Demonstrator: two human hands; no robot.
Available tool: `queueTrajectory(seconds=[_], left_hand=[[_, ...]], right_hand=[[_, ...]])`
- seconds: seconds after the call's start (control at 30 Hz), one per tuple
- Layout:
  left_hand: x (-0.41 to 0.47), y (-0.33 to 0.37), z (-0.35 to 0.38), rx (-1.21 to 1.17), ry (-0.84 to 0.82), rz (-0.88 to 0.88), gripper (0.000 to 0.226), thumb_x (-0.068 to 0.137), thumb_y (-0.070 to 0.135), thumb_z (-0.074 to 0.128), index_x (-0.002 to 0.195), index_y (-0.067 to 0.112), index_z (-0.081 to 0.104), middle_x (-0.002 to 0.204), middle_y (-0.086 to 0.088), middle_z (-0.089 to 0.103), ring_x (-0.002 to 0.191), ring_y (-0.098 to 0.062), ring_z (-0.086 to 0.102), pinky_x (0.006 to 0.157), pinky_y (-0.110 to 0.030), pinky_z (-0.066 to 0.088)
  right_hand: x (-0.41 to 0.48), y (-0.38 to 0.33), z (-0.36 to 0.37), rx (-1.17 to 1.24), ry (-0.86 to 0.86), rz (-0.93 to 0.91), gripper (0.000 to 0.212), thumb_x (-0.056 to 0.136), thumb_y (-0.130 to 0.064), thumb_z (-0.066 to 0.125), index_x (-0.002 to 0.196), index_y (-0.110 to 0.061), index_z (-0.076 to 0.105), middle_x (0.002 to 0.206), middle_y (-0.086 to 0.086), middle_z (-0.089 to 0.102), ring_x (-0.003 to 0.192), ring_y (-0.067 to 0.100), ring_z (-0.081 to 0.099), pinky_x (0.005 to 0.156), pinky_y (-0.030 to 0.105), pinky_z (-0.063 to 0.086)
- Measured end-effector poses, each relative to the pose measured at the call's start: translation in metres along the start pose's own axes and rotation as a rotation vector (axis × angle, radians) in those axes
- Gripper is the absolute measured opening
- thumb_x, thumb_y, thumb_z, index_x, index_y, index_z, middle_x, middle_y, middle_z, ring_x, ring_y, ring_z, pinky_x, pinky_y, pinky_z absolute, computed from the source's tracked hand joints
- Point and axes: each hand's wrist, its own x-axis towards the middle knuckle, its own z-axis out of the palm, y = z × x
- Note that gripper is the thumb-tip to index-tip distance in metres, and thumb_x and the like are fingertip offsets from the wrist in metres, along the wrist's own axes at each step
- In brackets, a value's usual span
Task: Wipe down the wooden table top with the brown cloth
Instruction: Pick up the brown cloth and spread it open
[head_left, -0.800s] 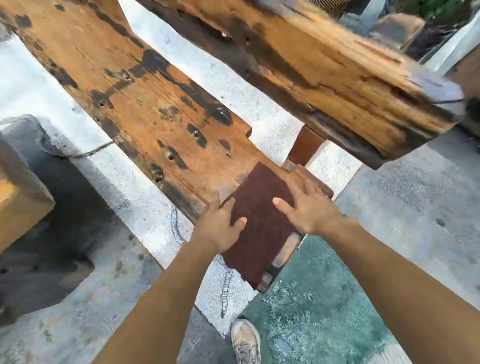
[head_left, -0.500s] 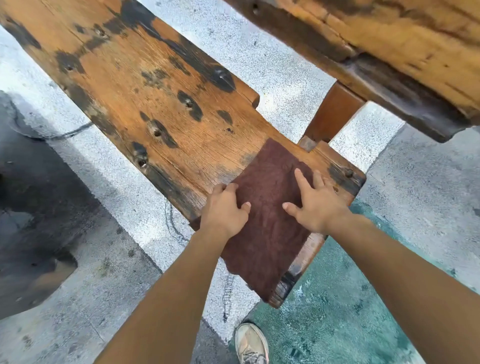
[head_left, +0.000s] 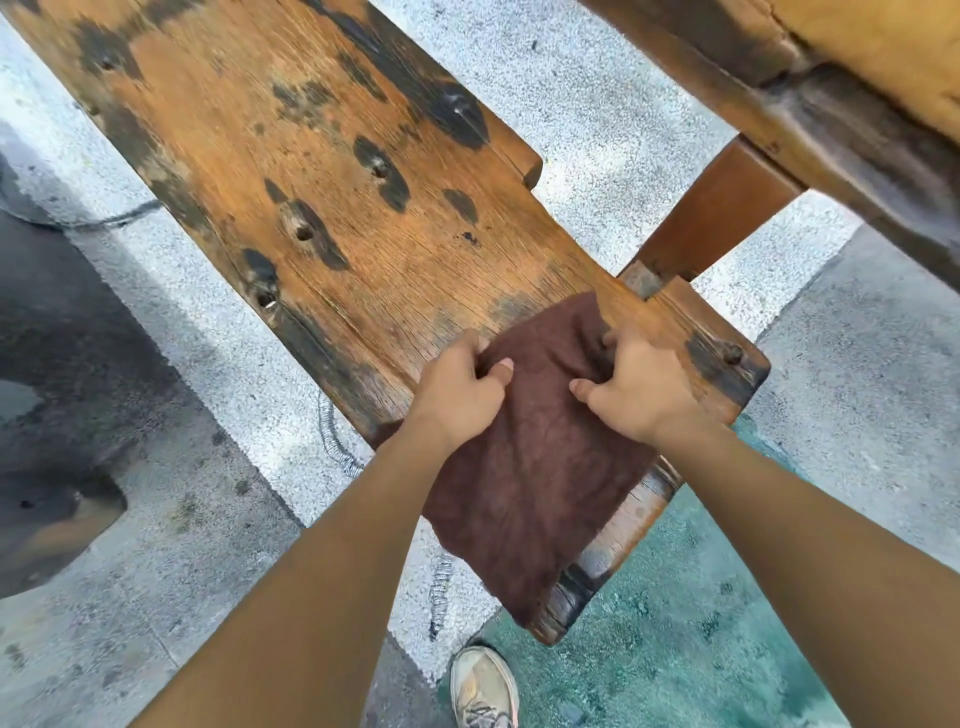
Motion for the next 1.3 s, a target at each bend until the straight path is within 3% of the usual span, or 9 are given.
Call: queueTrajectory(seconds=[0.13,0.23,0.33,0.47,0.57,0.8,1.0,1.13,1.3], left_hand=[[0.0,0.019,-0.017,-0.164,-0.052,0.056,0.014,0.101,0.035,0.062,0.091,0.027,0.059,0.094,-0.013,0.072,0.089,-0.036,0.071,0.081,-0.061,0.06],[-0.005,0.045,-0.036,-0.202,-0.075,0.105,0.01,0.106,0.02,0.06,0.099,0.024,0.067,0.095,-0.014,0.076,0.086,-0.036,0.074,0.077,-0.057,0.062],[-0.013,0.069,-0.06,-0.216,-0.107,0.182,0.013,0.105,0.014,0.06,0.11,0.02,0.071,0.1,-0.011,0.078,0.092,-0.031,0.075,0.084,-0.048,0.064],[-0.034,0.101,-0.093,-0.289,-0.226,0.201,0.022,0.107,0.009,0.055,0.12,0.012,0.073,0.099,-0.005,0.075,0.074,-0.013,0.075,0.057,-0.022,0.058],[-0.049,0.128,-0.129,-0.314,-0.27,0.218,0.022,0.107,0.015,0.057,0.12,0.019,0.075,0.104,-0.009,0.078,0.084,-0.024,0.078,0.065,-0.033,0.062],[-0.142,0.193,-0.244,-0.364,-0.147,0.319,0.024,0.099,0.024,0.071,0.12,0.011,0.07,0.114,-0.007,0.078,0.106,-0.024,0.075,0.094,-0.04,0.06],[-0.218,0.213,-0.335,-0.282,-0.088,0.338,0.027,0.092,0.04,0.075,0.091,0.012,0.073,0.086,-0.002,0.077,0.075,-0.017,0.071,0.065,-0.026,0.056],[-0.282,0.217,-0.404,-0.153,-0.088,0.324,0.062,0.088,0.065,0.074,0.094,0.003,0.072,0.087,-0.011,0.075,0.074,-0.027,0.066,0.067,-0.039,0.045],[-0.382,0.203,-0.493,-0.153,0.028,0.296,0.049,0.091,0.049,0.077,0.098,0.001,0.078,0.101,-0.018,0.078,0.083,-0.023,0.069,0.075,-0.035,0.054]], right_hand=[[0.003,-0.009,-0.009,0.315,-0.142,0.103,0.044,0.088,-0.039,0.077,0.126,-0.016,0.072,0.115,0.005,0.075,0.108,0.029,0.07,0.097,0.038,0.055],[-0.007,-0.023,-0.027,0.688,-0.293,0.164,0.051,0.085,-0.058,0.077,0.102,-0.01,0.081,0.095,0.01,0.081,0.09,0.031,0.079,0.096,0.05,0.06],[-0.022,-0.039,-0.052,0.957,-0.325,0.169,0.036,0.101,-0.04,0.066,0.098,-0.007,0.078,0.091,0.012,0.081,0.079,0.026,0.078,0.086,0.043,0.063],[-0.044,-0.053,-0.079,1.246,-0.46,0.107,0.031,0.108,-0.018,0.049,0.128,-0.001,0.065,0.11,0.022,0.077,0.089,0.03,0.076,0.08,0.043,0.062],[-0.066,-0.083,-0.106,1.343,-0.533,0.03,0.037,0.103,-0.02,0.055,0.133,0.0,0.062,0.113,0.024,0.075,0.089,0.033,0.077,0.072,0.041,0.064],[-0.157,-0.2,-0.193,1.299,-0.494,-0.261,0.058,0.082,-0.014,0.074,0.136,0.006,0.06,0.124,0.029,0.07,0.108,0.039,0.073,0.084,0.046,0.062],[-0.221,-0.279,-0.26,1.207,-0.469,-0.516,0.044,0.086,0.0,0.071,0.128,0.008,0.061,0.123,0.031,0.069,0.111,0.046,0.069,0.095,0.054,0.06],[-0.282,-0.34,-0.305,1.127,-0.514,-0.644,0.027,0.087,-0.003,0.067,0.114,-0.004,0.069,0.107,0.024,0.071,0.088,0.032,0.072,0.083,0.042,0.064],[-0.372,-0.418,-0.37,1.053,-0.415,-0.739,0.02,0.092,-0.024,0.068,0.096,-0.006,0.077,0.095,0.019,0.076,0.078,0.028,0.075,0.076,0.039,0.064]])
